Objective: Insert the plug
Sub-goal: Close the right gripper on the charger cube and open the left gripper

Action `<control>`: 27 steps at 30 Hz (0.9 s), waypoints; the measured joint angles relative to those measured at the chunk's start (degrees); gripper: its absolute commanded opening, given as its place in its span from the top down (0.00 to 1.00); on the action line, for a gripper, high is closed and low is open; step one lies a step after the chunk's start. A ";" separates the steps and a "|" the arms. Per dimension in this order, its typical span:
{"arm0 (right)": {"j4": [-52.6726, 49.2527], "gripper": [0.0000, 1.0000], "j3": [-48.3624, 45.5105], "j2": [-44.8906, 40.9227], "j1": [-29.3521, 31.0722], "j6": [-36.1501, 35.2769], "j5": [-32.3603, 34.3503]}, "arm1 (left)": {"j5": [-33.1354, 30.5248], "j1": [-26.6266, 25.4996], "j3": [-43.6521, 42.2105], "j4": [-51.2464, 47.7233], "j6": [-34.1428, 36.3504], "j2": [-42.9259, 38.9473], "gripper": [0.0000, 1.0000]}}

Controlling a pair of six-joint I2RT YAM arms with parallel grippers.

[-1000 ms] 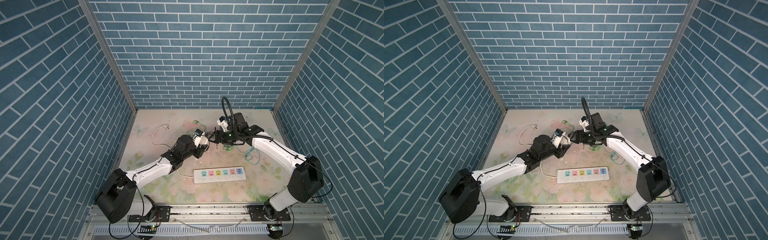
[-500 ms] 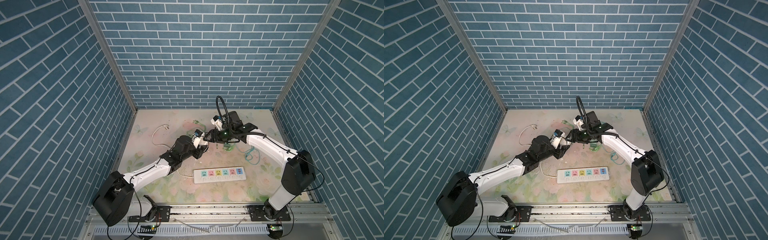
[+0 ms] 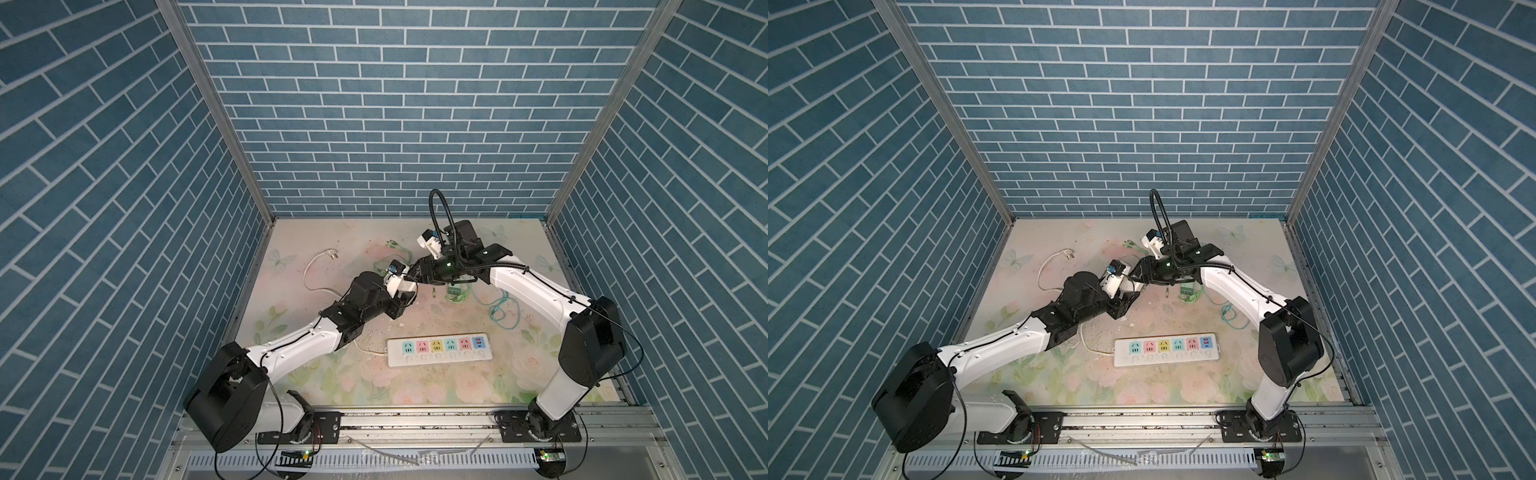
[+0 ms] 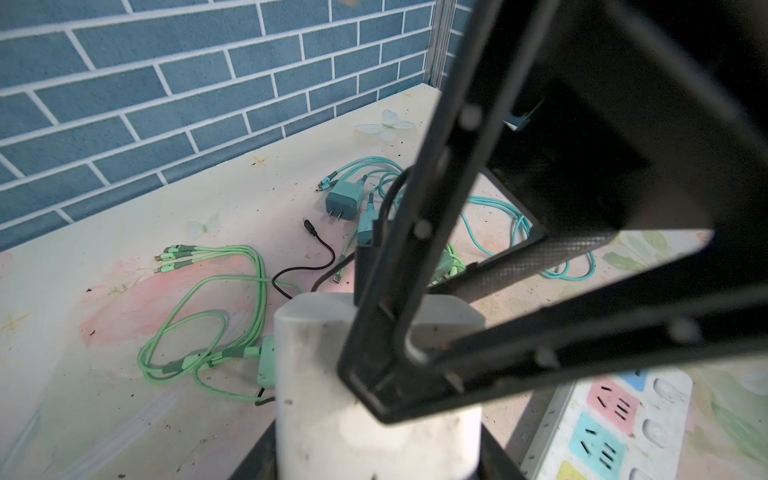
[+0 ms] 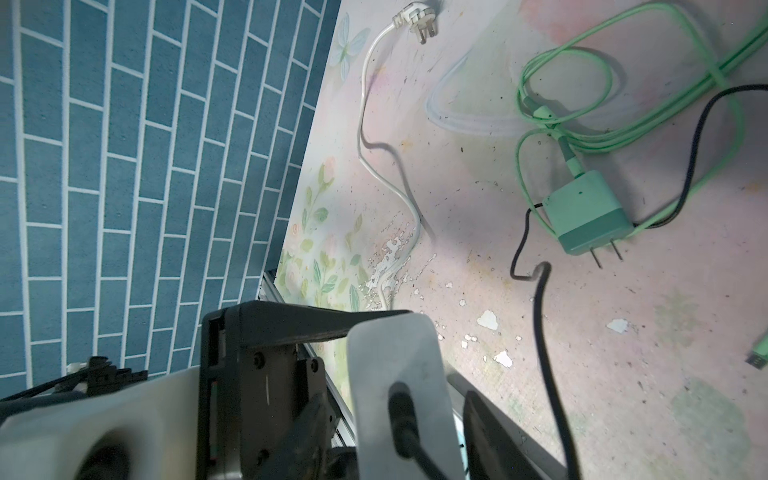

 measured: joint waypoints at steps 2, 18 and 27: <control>0.13 0.49 0.00 0.09 0.20 -0.13 -0.07 | 0.00 0.02 0.00 0.00 0.02 0.00 0.74; 0.83 0.75 0.00 1.81 0.76 -3.76 -0.46 | 0.44 0.17 0.00 -0.17 -0.46 0.00 0.71; -0.44 0.88 0.81 1.81 1.01 -4.90 0.74 | -0.33 0.07 0.00 -0.52 -0.17 -0.24 0.22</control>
